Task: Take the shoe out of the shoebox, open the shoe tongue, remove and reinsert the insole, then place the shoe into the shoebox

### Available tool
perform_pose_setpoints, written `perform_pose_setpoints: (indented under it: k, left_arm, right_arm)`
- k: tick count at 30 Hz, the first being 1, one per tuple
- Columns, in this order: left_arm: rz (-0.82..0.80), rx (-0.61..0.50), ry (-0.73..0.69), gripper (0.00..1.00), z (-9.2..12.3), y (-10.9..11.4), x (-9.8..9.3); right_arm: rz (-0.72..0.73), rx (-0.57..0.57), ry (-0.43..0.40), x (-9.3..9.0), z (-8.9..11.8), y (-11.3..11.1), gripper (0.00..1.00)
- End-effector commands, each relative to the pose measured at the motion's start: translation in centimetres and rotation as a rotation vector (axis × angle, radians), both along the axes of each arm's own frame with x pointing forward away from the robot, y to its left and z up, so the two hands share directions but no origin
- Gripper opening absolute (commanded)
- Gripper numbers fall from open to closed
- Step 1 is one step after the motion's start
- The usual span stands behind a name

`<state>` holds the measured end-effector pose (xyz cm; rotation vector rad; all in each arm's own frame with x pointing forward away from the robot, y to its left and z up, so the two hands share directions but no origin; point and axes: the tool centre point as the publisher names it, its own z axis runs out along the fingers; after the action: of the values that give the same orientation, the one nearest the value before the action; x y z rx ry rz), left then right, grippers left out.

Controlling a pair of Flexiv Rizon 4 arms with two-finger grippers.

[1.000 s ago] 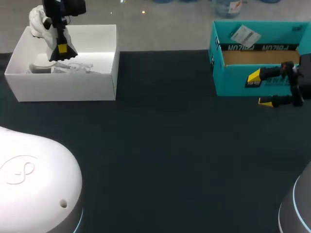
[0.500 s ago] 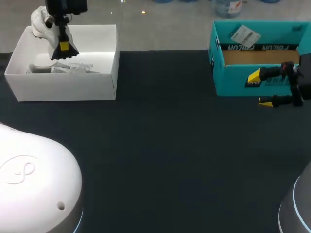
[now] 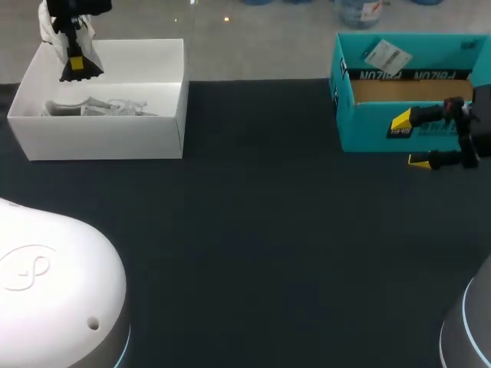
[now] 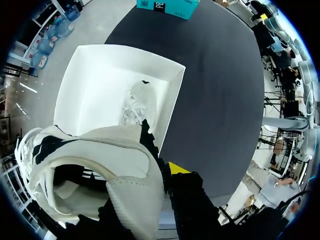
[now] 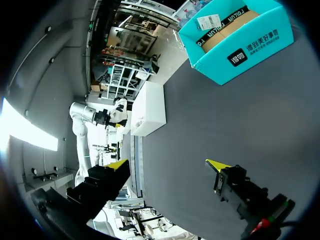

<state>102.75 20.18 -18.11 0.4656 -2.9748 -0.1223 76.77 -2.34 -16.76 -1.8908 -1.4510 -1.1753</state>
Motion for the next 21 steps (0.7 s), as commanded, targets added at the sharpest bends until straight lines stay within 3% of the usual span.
perform_pose_setpoints:
  k: [1,10,14,18,21]
  left_arm:
    - [0.015,-0.019,0.028,0.0,-0.4,1.5,3.8]
    - [0.009,-0.018,-0.015,0.0,-1.5,4.3,8.4]
    - [-0.024,-0.017,-0.014,0.0,-2.1,5.2,9.4]
    - [-0.219,-0.029,0.013,0.0,-2.2,6.1,9.8]
    - [-0.569,0.037,0.018,0.0,-2.3,6.8,9.6]
  right_arm:
    - [-0.003,-0.004,0.003,0.0,0.0,0.1,1.0]
    - [-0.003,-0.004,0.003,0.0,0.0,0.1,1.0]
    - [-0.003,-0.004,0.003,0.0,0.0,0.1,1.0]
    - [-0.003,-0.004,0.003,0.0,0.0,0.1,1.0]
    - [-0.003,-0.004,0.003,0.0,0.0,0.1,1.0]
